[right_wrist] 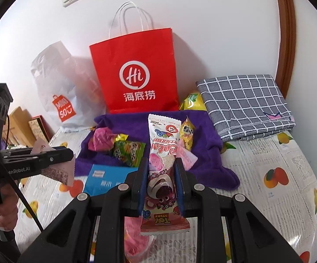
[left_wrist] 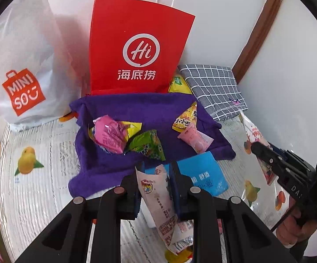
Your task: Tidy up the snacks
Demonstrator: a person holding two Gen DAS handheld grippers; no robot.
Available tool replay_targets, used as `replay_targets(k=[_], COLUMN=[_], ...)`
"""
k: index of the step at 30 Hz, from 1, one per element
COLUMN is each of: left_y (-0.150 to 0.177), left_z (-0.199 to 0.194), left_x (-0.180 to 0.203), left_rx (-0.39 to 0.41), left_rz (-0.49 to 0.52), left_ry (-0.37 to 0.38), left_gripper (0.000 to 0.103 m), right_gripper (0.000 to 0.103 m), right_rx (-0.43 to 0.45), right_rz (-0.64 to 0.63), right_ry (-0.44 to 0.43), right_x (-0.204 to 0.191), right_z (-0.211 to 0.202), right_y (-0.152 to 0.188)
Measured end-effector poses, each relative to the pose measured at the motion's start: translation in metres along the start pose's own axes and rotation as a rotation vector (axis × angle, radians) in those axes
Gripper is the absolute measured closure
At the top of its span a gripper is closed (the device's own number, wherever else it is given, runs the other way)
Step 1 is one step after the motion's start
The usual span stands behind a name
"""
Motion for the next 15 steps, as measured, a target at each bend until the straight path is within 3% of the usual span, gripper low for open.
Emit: replay_targets(k=[15], left_y=[-0.027], left_z=[0.028], left_x=[-0.003], left_rx=[0.006], left_rz=[0.062], left_ry=[-0.021], left_gripper=[0.081], right_gripper=[0.080], right_rx=[0.003], right_rz=[0.008], right_ry=[0.049], right_x=[0.021], right_z=[0.038], right_y=[-0.032])
Point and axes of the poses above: each gripper's, at about its wrist camera, not at the fingertips, and z roughly the way its jaws point, x to its right, y to its underside, the point moved 10 cm from there along z, roughly the way its jaws point, and after that the axes turned 9 degrees about -y, right-handed, at the moved point
